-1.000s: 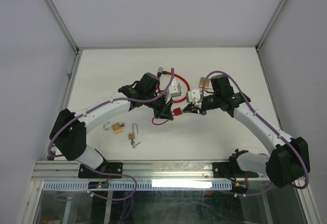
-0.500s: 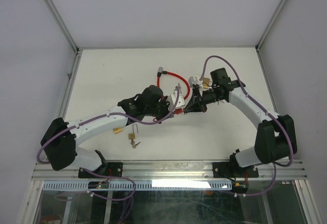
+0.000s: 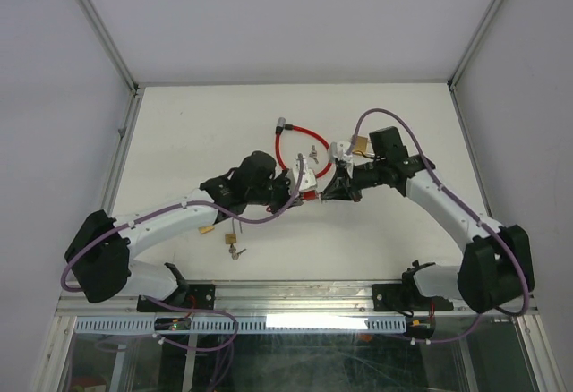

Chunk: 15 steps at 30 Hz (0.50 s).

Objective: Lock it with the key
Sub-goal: Lock the lock.

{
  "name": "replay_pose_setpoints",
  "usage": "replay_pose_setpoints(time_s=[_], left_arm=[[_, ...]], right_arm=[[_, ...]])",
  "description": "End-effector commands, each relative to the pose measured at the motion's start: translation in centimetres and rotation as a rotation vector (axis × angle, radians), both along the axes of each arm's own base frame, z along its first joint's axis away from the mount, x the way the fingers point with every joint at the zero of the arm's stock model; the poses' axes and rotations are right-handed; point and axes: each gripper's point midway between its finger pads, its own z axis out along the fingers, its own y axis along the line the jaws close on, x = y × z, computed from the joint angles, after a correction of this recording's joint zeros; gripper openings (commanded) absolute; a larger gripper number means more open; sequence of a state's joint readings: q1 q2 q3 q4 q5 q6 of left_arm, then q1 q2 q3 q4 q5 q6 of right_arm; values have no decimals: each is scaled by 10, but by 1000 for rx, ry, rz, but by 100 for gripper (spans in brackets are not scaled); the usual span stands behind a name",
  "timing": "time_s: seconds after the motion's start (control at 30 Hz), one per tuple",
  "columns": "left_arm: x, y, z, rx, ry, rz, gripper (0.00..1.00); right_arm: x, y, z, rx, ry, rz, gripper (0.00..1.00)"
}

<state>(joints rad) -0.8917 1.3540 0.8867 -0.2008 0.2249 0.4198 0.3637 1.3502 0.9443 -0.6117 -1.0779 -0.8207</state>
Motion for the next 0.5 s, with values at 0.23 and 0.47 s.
replay_pose_setpoints(time_s=[0.23, 0.47], left_arm=[[-23, -4, 26, -192, 456, -102, 0], [14, 9, 13, 4, 10, 86, 0]], right_arm=[[43, -30, 2, -145, -408, -148, 0], [45, -36, 12, -85, -269, -199, 0]])
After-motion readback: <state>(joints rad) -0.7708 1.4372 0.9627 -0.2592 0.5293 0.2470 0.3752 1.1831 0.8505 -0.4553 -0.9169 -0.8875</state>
